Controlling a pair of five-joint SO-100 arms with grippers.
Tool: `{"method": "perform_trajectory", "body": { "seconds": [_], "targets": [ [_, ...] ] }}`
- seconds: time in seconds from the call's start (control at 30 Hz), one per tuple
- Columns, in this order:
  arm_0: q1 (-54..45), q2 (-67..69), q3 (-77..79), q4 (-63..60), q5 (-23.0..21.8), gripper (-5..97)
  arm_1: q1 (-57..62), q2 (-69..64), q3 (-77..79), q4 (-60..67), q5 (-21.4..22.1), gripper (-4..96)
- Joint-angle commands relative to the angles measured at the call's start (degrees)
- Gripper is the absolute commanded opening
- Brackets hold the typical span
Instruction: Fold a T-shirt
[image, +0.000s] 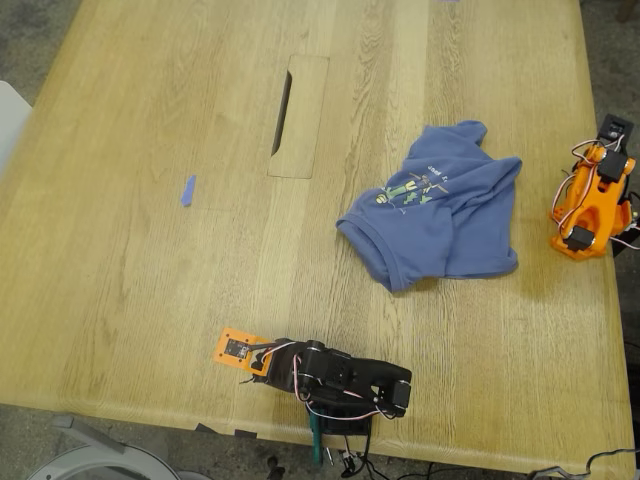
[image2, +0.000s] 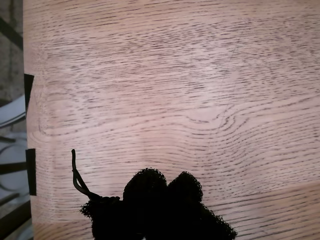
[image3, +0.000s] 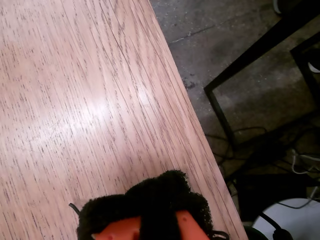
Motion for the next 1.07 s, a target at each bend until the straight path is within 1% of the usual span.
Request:
{"method": "perform_trajectory", "body": {
  "seconds": [0.0,0.13,0.23,0.3,0.43,0.57,0.8,0.87,1.03],
  "targets": [
    [-1.7,6.9,-0.5,1.9,1.9,0,0.7,0.5,2.5,-1.0,-0.2,0.1],
    [-3.3,6.9,-0.2,6.2,3.3,0,0.7,0.6,3.7,0.2,1.5,0.1],
    [-4.7,6.9,0.9,10.4,3.3,0,1.4,0.6,4.5,1.9,3.1,0.1],
    [-5.4,6.9,1.8,10.0,2.5,0,1.4,0.6,4.6,2.9,4.2,0.1],
    [-5.7,6.9,3.5,8.1,-0.9,0,1.6,0.6,4.6,2.9,5.1,0.1],
    [-5.8,6.9,5.1,6.2,-3.5,0,1.8,0.6,4.7,2.9,4.4,0.1],
    [-7.4,6.9,9.6,-0.4,-11.6,0,2.1,0.6,4.7,2.9,4.1,0.1],
    [-8.2,6.9,10.2,-0.4,-12.5,0,2.1,0.6,4.7,2.9,4.0,0.1],
    [-9.8,6.9,10.2,-2.0,-12.6,0,2.1,0.6,4.7,2.9,4.0,0.1]
  ]
}}
